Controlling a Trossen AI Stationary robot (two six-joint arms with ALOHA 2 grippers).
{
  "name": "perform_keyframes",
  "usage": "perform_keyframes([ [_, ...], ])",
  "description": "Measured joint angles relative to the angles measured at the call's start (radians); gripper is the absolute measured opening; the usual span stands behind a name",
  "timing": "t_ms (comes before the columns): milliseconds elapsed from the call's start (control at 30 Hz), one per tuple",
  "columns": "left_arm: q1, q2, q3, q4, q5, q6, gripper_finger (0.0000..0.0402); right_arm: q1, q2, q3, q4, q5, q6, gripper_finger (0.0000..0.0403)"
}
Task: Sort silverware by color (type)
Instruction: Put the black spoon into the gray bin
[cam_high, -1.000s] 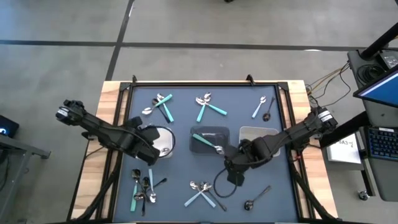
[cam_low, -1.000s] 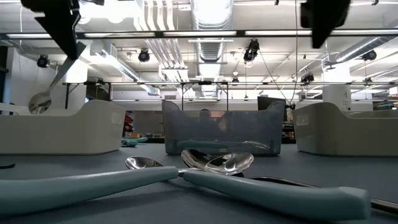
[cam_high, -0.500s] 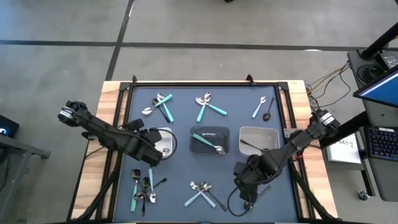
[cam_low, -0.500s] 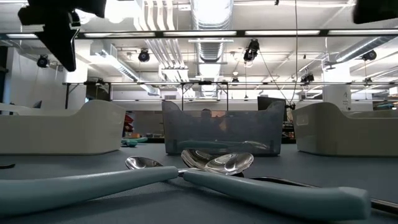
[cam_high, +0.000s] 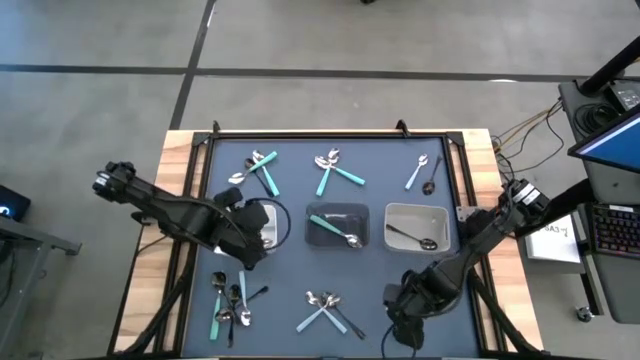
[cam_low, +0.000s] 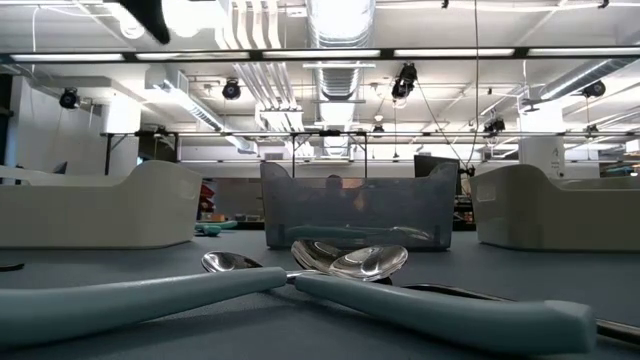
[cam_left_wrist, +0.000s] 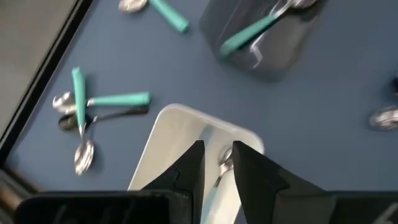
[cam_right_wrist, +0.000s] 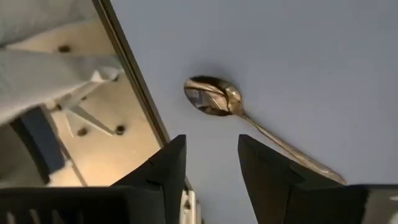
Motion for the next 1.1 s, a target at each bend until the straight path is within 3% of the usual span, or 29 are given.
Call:
perform_keyframes([
  [300, 0.000, 0.000, 0.116, 0.012, -0.050, 0.038, 0.0065, 0.065, 0.000, -0.108, 0.063, 0.067, -0.277, 0.0119],
  [700, 0.000, -0.001, 0.121, 0.025, -0.051, 0.031, 0.0065, 0.071, 0.000, -0.303, 0.245, 0.066, -0.338, 0.0115],
  [867, 0.000, -0.001, 0.121, 0.026, -0.052, 0.013, 0.0065, 0.071, 0.008, -0.316, 0.262, 0.060, -0.426, 0.0109],
  [1100, 0.000, -0.001, 0.120, 0.026, -0.075, -0.016, 0.0065, 0.103, 0.106, -0.286, 0.266, 0.073, -0.671, 0.0107],
])
